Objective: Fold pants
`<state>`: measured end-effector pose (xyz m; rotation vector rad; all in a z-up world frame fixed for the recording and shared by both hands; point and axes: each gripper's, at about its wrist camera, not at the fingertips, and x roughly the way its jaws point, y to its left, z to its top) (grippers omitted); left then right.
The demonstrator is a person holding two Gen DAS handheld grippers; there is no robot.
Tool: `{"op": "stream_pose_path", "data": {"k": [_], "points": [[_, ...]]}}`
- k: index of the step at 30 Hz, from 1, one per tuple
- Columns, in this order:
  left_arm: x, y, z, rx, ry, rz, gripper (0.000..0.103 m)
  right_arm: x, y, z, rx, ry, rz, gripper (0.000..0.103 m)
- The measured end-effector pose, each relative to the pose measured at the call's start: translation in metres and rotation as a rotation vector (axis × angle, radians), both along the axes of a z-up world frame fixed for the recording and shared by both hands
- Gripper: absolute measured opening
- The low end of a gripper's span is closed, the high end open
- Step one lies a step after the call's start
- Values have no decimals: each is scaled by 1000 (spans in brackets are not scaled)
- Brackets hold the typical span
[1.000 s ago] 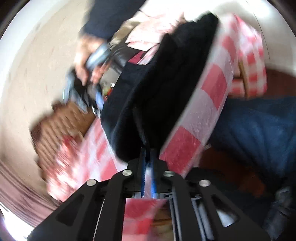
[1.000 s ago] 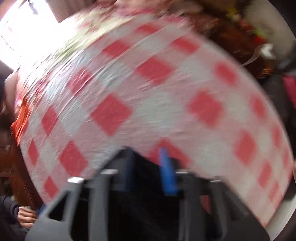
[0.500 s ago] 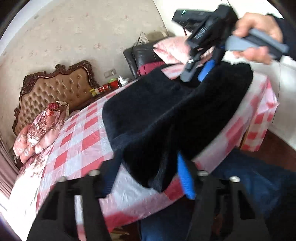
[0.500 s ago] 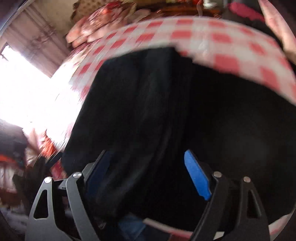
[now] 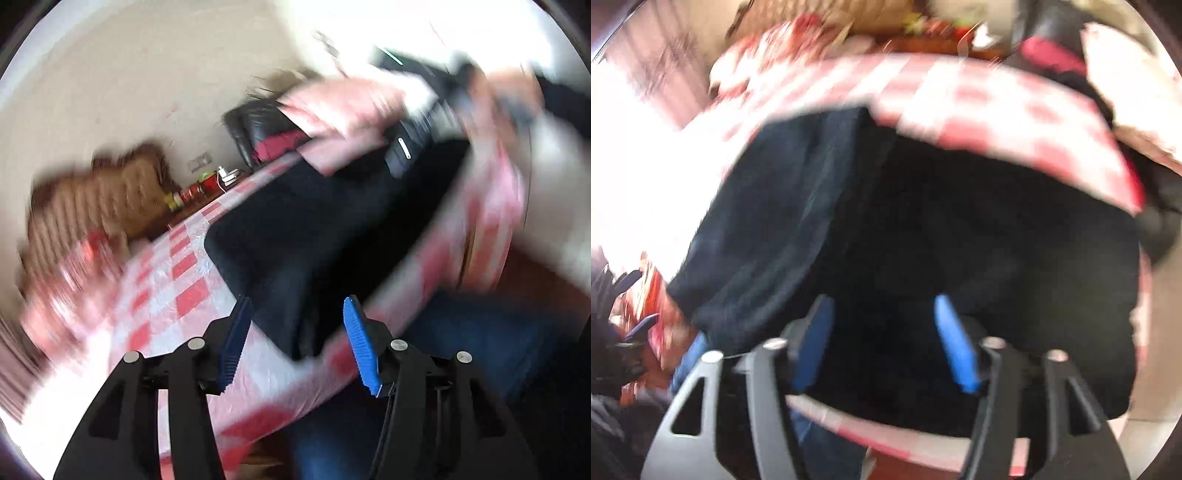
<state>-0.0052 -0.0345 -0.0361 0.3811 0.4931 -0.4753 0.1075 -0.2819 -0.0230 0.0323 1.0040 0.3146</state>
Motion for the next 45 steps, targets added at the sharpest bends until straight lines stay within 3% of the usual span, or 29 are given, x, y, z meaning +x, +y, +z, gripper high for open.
{"op": "stream_pose_path", "data": {"k": [2,3,5,6,8,9,11,15,17,20,24,31,35,36,38,41,43,45], "points": [[33,1,16,-199,92,19,47,18,11,14,29,-74,-9,81],[58,-8,17,-292,147,38,32,28,24,16,-3,-102,-1,81],[88,-33,5,-376,271,22,26,44,50,16,-75,-155,9,81],[98,-52,-8,-340,335,-1,26,52,60,16,-107,-170,7,81],[103,-92,-38,-182,420,-34,25,70,84,10,-141,-188,-8,81],[96,-98,-39,-166,353,-23,25,74,91,8,-146,-191,-14,81],[96,-98,-39,-171,353,-18,25,82,104,1,-130,-188,-19,81],[106,-84,-35,-266,405,-3,26,96,123,-13,-145,-175,11,81],[105,-77,-26,-307,381,2,26,101,125,-25,-203,-166,-9,81],[117,-54,-4,-349,296,106,28,109,117,-43,-207,-124,-36,81],[159,-26,10,-307,238,231,28,109,110,-58,-192,-98,-43,81],[242,5,-16,-292,351,358,28,109,105,-64,-163,-93,-50,82],[259,7,-39,-222,440,337,28,108,104,-64,-157,-95,-54,82],[251,4,-41,-224,427,335,31,106,102,-62,-159,-100,-60,82],[247,4,-39,-240,431,312,40,93,98,-48,-161,-128,-82,79],[239,26,-26,-350,393,327,58,48,89,-15,-74,-222,-28,79],[247,46,-25,-412,411,349,61,14,91,-6,-63,-260,14,79],[255,62,-29,-470,447,340,60,-3,95,-11,-114,-252,36,78]]}}
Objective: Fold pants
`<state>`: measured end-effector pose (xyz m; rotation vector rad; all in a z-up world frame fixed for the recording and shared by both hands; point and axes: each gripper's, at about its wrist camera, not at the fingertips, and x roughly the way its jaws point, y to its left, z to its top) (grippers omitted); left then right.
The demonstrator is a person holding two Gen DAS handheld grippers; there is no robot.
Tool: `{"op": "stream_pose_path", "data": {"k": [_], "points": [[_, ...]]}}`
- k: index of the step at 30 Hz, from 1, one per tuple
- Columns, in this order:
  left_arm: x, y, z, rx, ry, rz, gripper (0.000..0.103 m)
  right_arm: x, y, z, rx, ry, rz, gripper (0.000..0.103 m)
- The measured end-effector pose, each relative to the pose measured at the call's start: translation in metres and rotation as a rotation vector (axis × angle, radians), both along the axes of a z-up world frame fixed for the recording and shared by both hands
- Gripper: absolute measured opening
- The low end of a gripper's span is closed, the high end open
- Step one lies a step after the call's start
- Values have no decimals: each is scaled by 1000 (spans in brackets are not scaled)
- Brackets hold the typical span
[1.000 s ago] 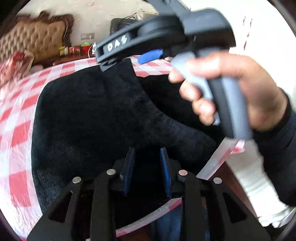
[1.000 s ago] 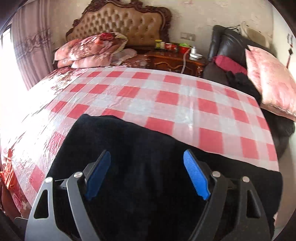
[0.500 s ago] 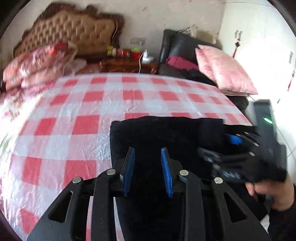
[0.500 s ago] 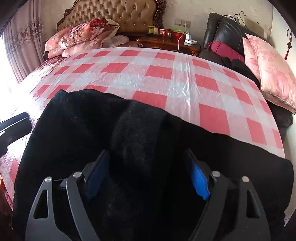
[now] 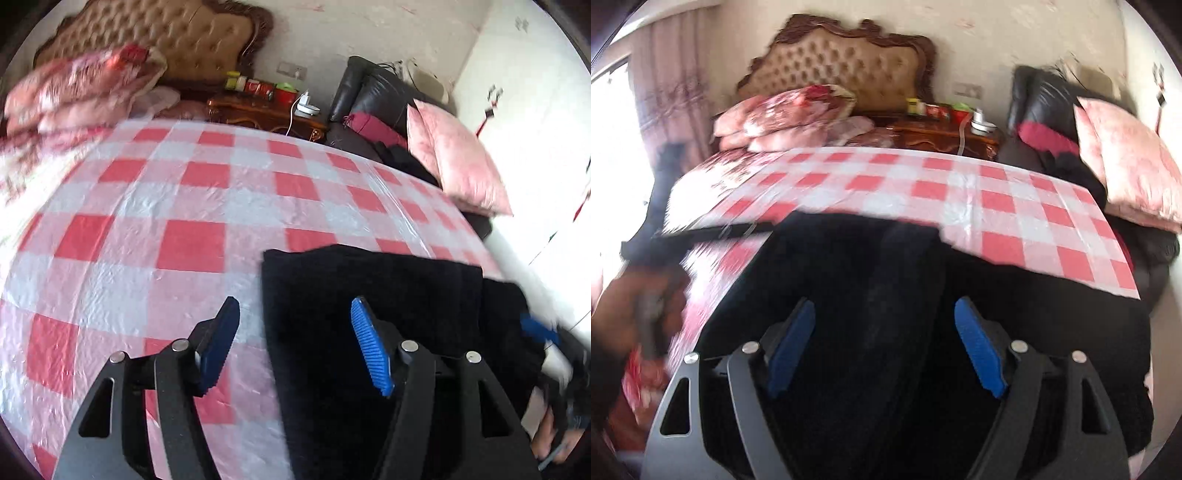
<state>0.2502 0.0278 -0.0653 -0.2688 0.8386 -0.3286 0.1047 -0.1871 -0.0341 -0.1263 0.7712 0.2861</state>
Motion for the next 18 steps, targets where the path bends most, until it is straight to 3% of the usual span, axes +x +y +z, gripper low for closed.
{"op": "stream_pose_path", "data": {"k": [2,5,8,10,13,15,18], "points": [[7,12,-5,-118,28,-43,60,-12,-6,-17,-32,50,-33,78],[26,21,-16,-222,68,-127,59,-17,-21,-45,-46,139,-94,78],[44,26,-27,-273,120,-153,57,-27,-32,-56,39,100,-107,80],[57,30,-33,-344,134,-189,55,-27,-29,-56,24,93,-119,81],[72,23,-37,-356,171,-243,43,-27,-28,-50,13,112,-163,80],[78,17,-40,-342,180,-268,25,-33,-22,-32,-21,67,-186,80],[85,24,-43,-395,191,-259,23,-51,22,0,-80,-15,-61,82]]}}
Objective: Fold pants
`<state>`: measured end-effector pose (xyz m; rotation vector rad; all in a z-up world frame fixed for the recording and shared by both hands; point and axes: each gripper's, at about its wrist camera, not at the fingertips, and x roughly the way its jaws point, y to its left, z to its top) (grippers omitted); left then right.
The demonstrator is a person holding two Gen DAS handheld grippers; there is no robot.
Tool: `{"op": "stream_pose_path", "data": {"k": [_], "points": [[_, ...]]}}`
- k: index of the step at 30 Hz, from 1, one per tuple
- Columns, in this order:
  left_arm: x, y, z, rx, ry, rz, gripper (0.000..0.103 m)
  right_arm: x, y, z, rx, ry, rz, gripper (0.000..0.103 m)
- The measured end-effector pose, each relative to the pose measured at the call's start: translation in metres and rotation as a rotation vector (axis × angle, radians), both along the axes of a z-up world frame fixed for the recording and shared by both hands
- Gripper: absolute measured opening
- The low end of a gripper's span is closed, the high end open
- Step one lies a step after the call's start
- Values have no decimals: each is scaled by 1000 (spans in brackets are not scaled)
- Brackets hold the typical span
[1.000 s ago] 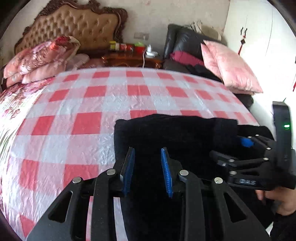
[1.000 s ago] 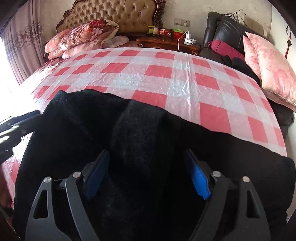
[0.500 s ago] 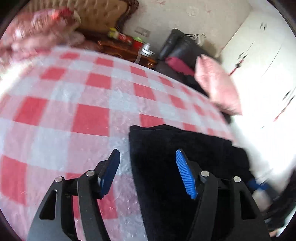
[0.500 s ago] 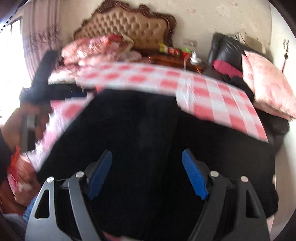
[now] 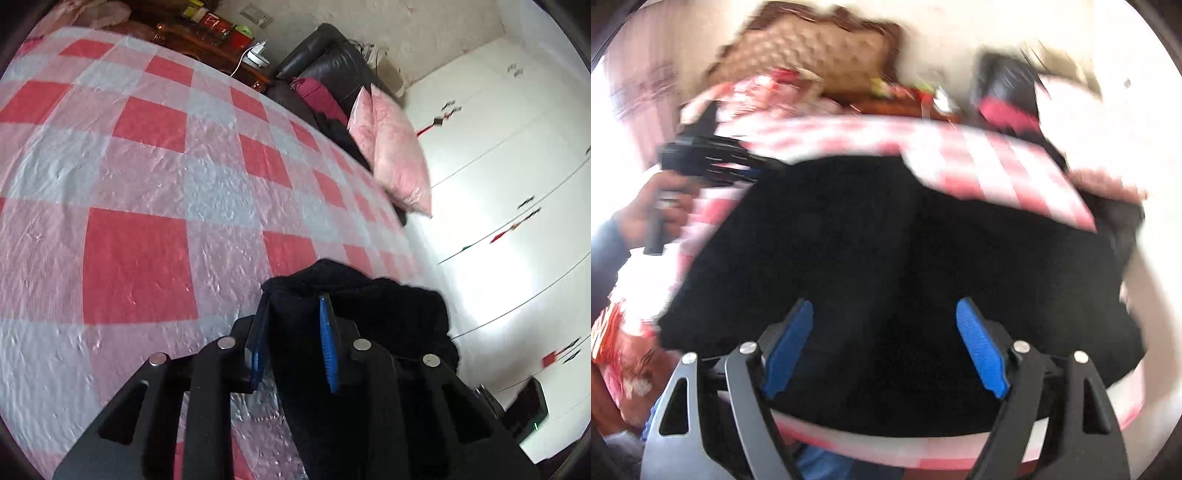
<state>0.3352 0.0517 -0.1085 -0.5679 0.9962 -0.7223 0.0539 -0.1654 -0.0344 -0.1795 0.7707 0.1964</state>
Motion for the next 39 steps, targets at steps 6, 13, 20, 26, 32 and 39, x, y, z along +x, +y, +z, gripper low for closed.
{"op": "stream_pose_path", "data": {"k": [6,13,20,26,32,39], "points": [[2,5,-4,-51,18,14,25,-34,134,-11,-229,-32,301,86],[-18,11,0,-113,9,2,40,-53,207,-58,-526,-78,413,90],[-31,15,3,-112,3,-36,46,-21,195,-60,-345,52,349,60],[-24,2,0,-68,26,-45,19,-14,183,-58,-220,118,341,33],[-24,11,13,-120,3,-31,13,-14,169,-35,-87,97,330,15],[-27,-6,65,-50,-45,-16,12,-17,127,14,119,22,281,14]]}}
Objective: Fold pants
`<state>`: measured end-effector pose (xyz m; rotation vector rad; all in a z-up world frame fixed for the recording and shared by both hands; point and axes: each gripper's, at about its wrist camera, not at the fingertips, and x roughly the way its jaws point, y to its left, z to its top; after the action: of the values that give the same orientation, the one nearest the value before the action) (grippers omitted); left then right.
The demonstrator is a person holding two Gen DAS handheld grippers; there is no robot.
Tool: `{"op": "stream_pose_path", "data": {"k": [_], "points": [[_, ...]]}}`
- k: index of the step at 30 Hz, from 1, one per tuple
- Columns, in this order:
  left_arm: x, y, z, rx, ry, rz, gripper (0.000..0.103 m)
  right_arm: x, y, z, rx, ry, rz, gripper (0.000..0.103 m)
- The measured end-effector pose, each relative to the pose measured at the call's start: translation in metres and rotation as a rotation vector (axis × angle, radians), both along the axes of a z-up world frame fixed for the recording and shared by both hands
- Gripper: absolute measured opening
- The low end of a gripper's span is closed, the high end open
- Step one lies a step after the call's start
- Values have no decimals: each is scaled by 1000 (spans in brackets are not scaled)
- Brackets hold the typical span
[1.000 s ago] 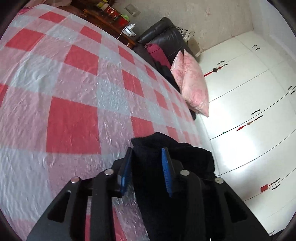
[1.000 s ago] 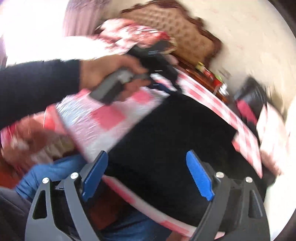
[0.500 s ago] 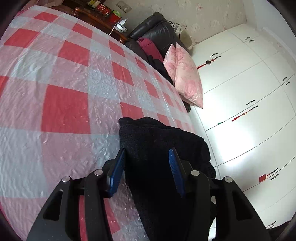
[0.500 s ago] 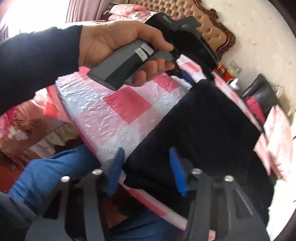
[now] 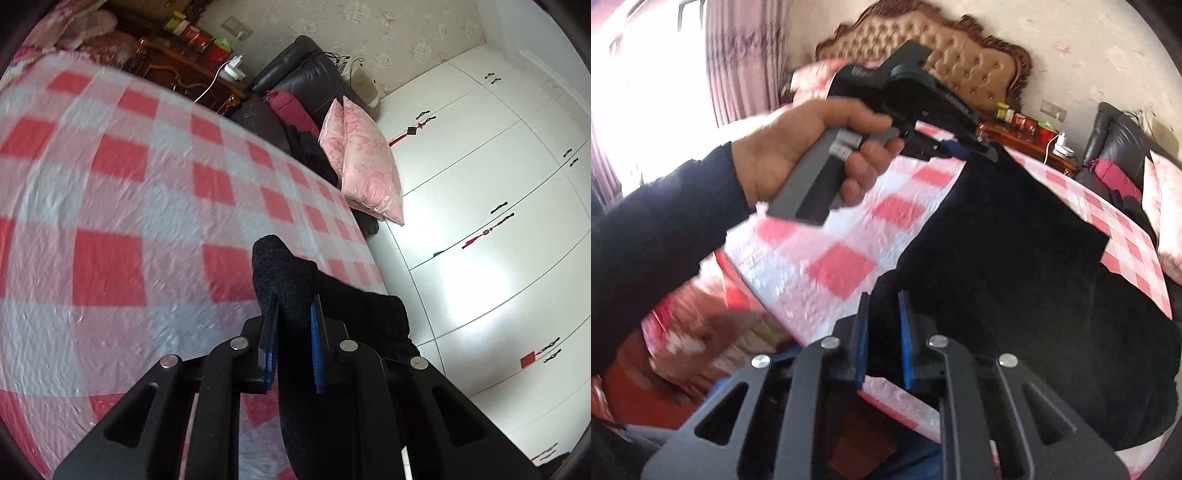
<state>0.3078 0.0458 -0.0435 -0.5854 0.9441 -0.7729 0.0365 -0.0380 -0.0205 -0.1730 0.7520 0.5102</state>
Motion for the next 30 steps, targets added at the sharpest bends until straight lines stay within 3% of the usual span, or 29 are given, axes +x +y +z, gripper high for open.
{"op": "stream_pose_path", "data": {"k": [7,11,13,14,18,22,23,24,25,27,29,30], "points": [[4,-53,70,86,14,49,12,-3,-98,51,361,-11,-80,14],[7,-120,115,171,-19,36,12,-11,-178,70,551,-36,-139,14],[8,-173,135,236,-45,15,12,-18,-226,71,642,-47,-188,14],[8,-194,139,261,-53,6,12,-18,-226,71,642,-47,-188,14],[9,-308,143,394,-94,-60,12,-37,-318,54,760,-65,-321,14],[0,-430,105,518,-122,-163,12,-54,-403,10,836,-34,-498,17],[-2,-448,91,509,-114,-204,13,-56,-418,-1,839,-20,-536,19],[-5,-470,72,447,-72,-279,14,-59,-434,-15,841,-3,-589,19],[-6,-481,61,418,-44,-325,25,-63,-455,-35,847,23,-659,19],[-11,-479,57,372,-72,-350,27,-65,-468,-57,830,73,-706,26],[-12,-448,65,303,-81,-348,40,-72,-478,-64,792,72,-729,50],[-14,-424,71,291,-96,-309,43,-78,-478,-64,765,56,-735,55]]}}
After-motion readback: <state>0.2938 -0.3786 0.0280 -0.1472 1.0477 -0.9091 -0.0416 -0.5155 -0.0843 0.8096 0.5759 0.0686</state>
